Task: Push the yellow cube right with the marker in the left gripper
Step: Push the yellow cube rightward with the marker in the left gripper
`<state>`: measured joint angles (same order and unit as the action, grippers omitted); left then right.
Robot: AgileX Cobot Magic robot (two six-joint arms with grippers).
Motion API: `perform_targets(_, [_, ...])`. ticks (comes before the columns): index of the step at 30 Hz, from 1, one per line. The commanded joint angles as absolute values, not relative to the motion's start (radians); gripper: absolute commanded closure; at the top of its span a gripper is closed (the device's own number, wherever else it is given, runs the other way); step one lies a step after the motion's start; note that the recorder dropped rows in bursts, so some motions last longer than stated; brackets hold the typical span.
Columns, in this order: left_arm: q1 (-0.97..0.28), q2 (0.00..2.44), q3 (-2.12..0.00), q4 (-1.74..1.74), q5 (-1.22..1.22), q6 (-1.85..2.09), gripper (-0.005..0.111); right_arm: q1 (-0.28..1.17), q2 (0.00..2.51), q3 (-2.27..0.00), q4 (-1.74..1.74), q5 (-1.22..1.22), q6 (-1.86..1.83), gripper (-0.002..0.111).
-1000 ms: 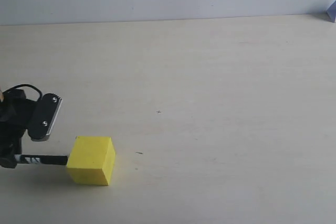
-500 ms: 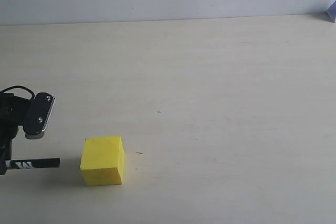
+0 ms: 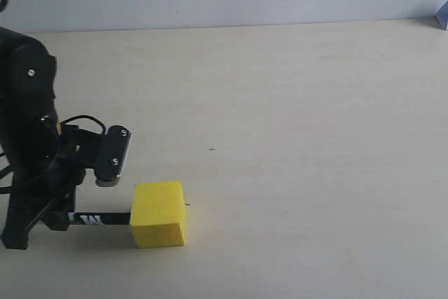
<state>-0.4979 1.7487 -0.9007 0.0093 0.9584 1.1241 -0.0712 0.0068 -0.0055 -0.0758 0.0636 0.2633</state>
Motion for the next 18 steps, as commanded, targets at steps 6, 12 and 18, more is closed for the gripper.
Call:
perform_targets(6, [-0.496, 1.787, -0.956, 0.169, 1.091, 1.01, 0.107, -0.07, 0.0, 0.0, -0.078, 0.059, 0.264, 0.108])
perform_targets(12, [-0.507, 1.787, -0.952, 0.101, 1.045, 1.023, 0.107, -0.07, 0.0, 0.0, -0.078, 0.059, 0.264, 0.108])
perform_targets(18, [-0.63, 1.805, -0.983, 0.032, 0.932, 1.043, 0.107, -0.07, 0.0, 0.0, -0.078, 0.059, 0.264, 0.108])
